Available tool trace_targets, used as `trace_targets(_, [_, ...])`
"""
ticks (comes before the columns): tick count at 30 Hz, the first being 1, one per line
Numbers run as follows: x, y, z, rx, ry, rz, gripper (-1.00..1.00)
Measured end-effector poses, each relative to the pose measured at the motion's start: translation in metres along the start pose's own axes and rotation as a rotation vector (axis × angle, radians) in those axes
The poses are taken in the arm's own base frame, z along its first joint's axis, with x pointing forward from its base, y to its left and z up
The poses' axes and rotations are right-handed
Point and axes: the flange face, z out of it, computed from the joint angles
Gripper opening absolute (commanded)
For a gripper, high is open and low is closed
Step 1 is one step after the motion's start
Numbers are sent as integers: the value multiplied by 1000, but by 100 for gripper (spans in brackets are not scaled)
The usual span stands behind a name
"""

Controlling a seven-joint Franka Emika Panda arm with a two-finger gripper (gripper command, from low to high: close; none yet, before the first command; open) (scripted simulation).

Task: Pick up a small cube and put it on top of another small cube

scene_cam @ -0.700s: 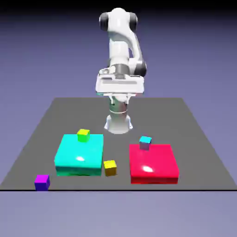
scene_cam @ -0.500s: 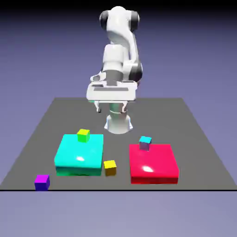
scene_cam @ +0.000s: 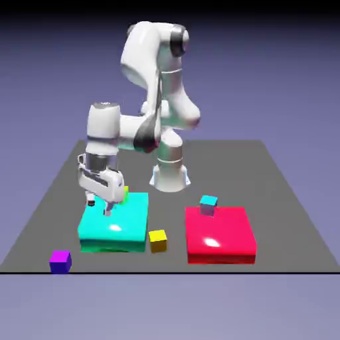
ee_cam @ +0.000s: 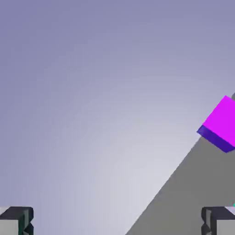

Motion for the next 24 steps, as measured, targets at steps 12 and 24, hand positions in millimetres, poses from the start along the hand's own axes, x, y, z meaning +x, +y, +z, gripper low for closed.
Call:
trace_targets(12, [126,3,126,-258,-17,533,0])
trace_targets(24, [120,11,102,-261,-4,474,-100])
